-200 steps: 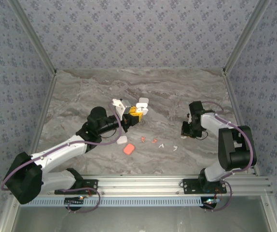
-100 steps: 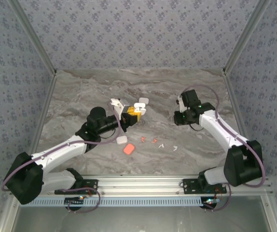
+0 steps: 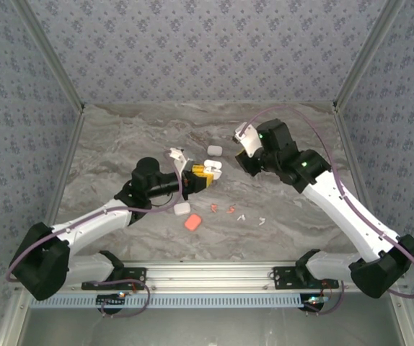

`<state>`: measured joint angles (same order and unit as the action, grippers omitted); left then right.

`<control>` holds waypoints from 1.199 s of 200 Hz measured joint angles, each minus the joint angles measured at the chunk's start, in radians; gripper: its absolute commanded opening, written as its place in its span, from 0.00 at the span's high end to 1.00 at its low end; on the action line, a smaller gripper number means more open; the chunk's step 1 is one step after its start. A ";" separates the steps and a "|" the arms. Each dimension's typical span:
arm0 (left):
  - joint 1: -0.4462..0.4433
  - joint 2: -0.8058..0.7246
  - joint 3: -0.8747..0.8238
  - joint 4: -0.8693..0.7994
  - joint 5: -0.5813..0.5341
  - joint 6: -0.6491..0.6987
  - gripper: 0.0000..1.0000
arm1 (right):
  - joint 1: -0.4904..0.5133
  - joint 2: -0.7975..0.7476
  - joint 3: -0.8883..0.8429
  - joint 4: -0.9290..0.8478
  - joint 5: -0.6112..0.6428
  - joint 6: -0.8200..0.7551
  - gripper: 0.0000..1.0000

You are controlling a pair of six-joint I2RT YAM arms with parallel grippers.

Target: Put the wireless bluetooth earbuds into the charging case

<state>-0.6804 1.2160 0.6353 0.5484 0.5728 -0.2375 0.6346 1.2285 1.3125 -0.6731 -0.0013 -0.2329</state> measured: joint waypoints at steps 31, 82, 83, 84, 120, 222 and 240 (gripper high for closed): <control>0.000 0.005 0.034 -0.021 0.044 0.000 1.00 | 0.093 0.000 0.008 0.007 0.025 -0.086 0.78; 0.000 0.005 0.049 -0.026 0.072 0.000 1.00 | 0.143 0.013 0.018 0.012 0.078 -0.154 0.78; 0.000 0.005 0.049 -0.026 0.072 0.000 1.00 | 0.143 0.014 0.018 0.013 0.078 -0.155 0.78; 0.000 0.005 0.049 -0.026 0.072 0.000 1.00 | 0.143 0.014 0.018 0.013 0.079 -0.156 0.78; 0.000 0.005 0.050 -0.029 0.079 0.000 1.00 | 0.145 0.026 0.019 0.023 0.085 -0.166 0.78; 0.000 0.005 0.050 -0.029 0.086 0.000 1.00 | 0.156 0.040 0.019 0.034 0.067 -0.169 0.77; 0.000 0.005 0.050 -0.029 0.085 0.000 1.00 | 0.156 0.040 0.019 0.032 0.056 -0.169 0.78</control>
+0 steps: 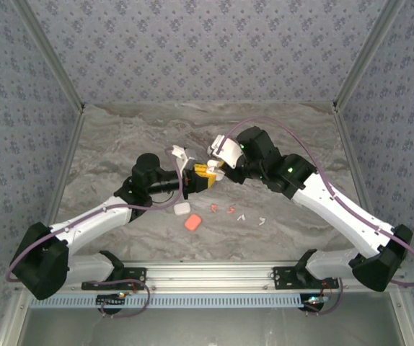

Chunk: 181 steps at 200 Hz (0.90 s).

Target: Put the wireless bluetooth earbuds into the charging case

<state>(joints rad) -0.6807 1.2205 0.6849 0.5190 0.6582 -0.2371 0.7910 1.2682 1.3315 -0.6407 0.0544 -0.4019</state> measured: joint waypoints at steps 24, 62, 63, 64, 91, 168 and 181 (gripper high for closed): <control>0.000 0.000 0.000 0.000 0.000 0.000 1.00 | 0.000 0.000 0.000 -0.004 -0.015 0.000 0.78; 0.000 0.000 0.000 0.000 0.000 0.000 1.00 | 0.001 0.000 0.000 -0.026 -0.032 -0.003 0.77; 0.000 0.000 0.000 0.000 0.000 0.000 1.00 | 0.001 0.000 0.000 -0.026 -0.032 -0.003 0.77; 0.000 0.000 0.000 0.000 0.000 0.000 1.00 | 0.001 0.000 0.000 -0.026 -0.032 -0.003 0.78; 0.000 0.000 0.000 0.000 0.000 0.000 1.00 | 0.002 0.000 0.000 -0.027 -0.046 -0.003 0.77; 0.000 0.000 0.000 -0.007 0.000 0.000 1.00 | -0.005 0.018 0.000 -0.024 -0.098 0.013 0.68; 0.000 0.000 0.000 -0.006 0.000 0.000 1.00 | -0.018 0.018 0.000 -0.024 -0.116 0.022 0.63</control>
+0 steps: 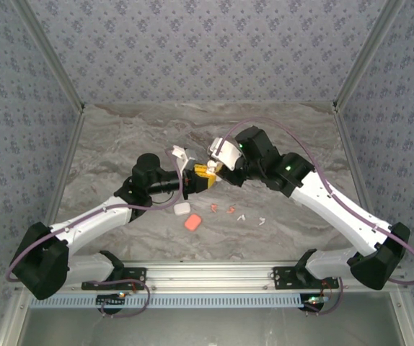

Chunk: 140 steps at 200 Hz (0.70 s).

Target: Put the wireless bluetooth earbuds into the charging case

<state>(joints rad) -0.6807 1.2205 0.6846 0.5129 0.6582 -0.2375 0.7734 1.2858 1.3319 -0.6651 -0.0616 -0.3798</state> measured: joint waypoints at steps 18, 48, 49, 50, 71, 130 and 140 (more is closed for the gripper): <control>0.000 0.000 -0.002 0.008 0.000 0.000 1.00 | -0.024 0.000 0.005 0.000 -0.033 0.015 0.58; 0.000 0.000 -0.011 0.055 -0.010 -0.010 1.00 | -0.076 -0.011 0.029 -0.006 -0.115 0.049 0.48; 0.000 0.000 -0.012 0.058 -0.011 -0.011 1.00 | -0.080 -0.013 0.030 -0.006 -0.121 0.054 0.47; 0.000 0.000 -0.013 0.059 -0.012 -0.011 1.00 | -0.082 -0.014 0.031 -0.006 -0.123 0.055 0.47; 0.000 0.000 -0.026 0.088 -0.024 -0.019 1.00 | -0.160 -0.060 0.034 0.005 -0.226 0.105 0.39; 0.000 -0.001 -0.063 0.187 -0.061 -0.038 1.00 | -0.393 -0.185 -0.019 0.157 -0.518 0.340 0.28; 0.000 -0.001 -0.069 0.211 -0.072 -0.039 1.00 | -0.410 -0.185 -0.039 0.175 -0.547 0.378 0.28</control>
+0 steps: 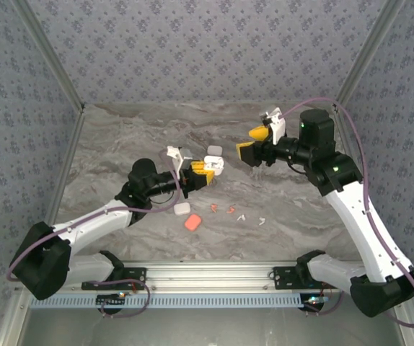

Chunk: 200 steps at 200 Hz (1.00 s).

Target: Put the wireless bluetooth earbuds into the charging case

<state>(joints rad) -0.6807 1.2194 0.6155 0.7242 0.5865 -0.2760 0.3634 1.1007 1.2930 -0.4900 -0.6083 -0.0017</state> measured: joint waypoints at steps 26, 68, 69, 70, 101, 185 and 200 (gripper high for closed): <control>0.000 -0.003 -0.006 0.050 -0.032 0.008 1.00 | -0.018 0.035 -0.027 0.013 -0.045 0.111 0.27; -0.004 -0.068 -0.005 0.062 -0.107 0.109 1.00 | -0.019 0.056 -0.026 0.050 -0.061 0.245 0.15; -0.005 -0.068 -0.005 0.062 -0.109 0.111 1.00 | -0.018 0.056 -0.026 0.051 -0.061 0.251 0.15; -0.005 -0.070 -0.004 0.062 -0.111 0.116 1.00 | -0.018 0.056 -0.026 0.051 -0.061 0.254 0.15; -0.009 -0.085 0.022 0.058 -0.146 0.194 1.00 | 0.009 0.062 0.025 0.058 -0.034 0.291 0.09; -0.010 -0.086 0.129 0.058 -0.173 0.318 1.00 | 0.145 0.130 0.171 0.087 0.090 0.279 0.01; -0.011 -0.086 0.129 0.056 -0.176 0.322 1.00 | 0.163 0.146 0.177 0.087 0.116 0.277 0.01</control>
<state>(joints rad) -0.6914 1.1332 0.7441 0.7807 0.4107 0.0460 0.5266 1.2465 1.4696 -0.4026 -0.4919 0.2756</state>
